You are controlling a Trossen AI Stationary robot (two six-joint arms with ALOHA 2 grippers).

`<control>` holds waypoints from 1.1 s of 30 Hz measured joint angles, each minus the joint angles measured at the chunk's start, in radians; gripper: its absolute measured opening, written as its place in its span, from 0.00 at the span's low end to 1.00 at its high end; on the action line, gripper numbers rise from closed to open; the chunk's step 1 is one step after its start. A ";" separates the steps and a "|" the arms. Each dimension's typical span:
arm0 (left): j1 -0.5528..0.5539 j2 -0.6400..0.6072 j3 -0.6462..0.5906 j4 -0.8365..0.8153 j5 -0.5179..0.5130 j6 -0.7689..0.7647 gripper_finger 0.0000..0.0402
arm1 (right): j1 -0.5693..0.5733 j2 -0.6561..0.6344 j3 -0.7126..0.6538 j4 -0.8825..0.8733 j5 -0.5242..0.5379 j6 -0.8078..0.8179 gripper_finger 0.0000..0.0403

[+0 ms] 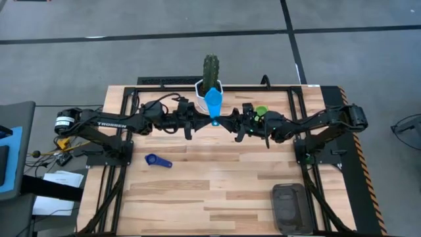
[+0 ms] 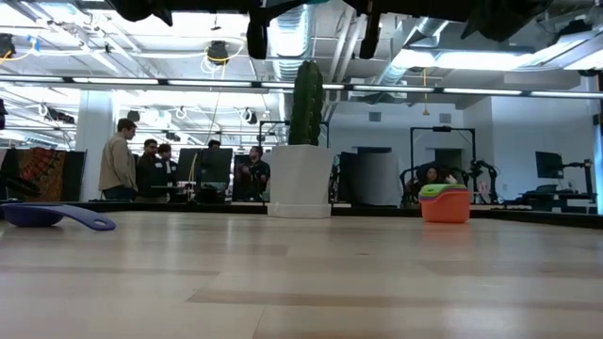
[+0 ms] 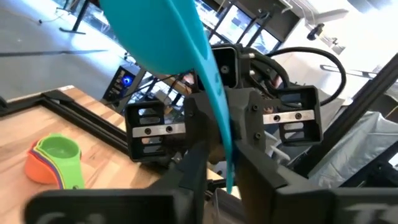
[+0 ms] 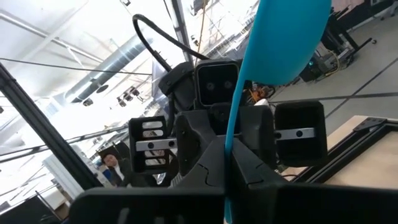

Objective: Nest measuring cups in basket
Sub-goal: Stack the light blue measuring cup on top of the green measuring cup

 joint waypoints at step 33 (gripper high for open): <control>0.085 0.053 0.051 -0.261 0.219 0.011 0.00 | 0.026 -0.419 0.001 -0.690 0.021 0.023 0.40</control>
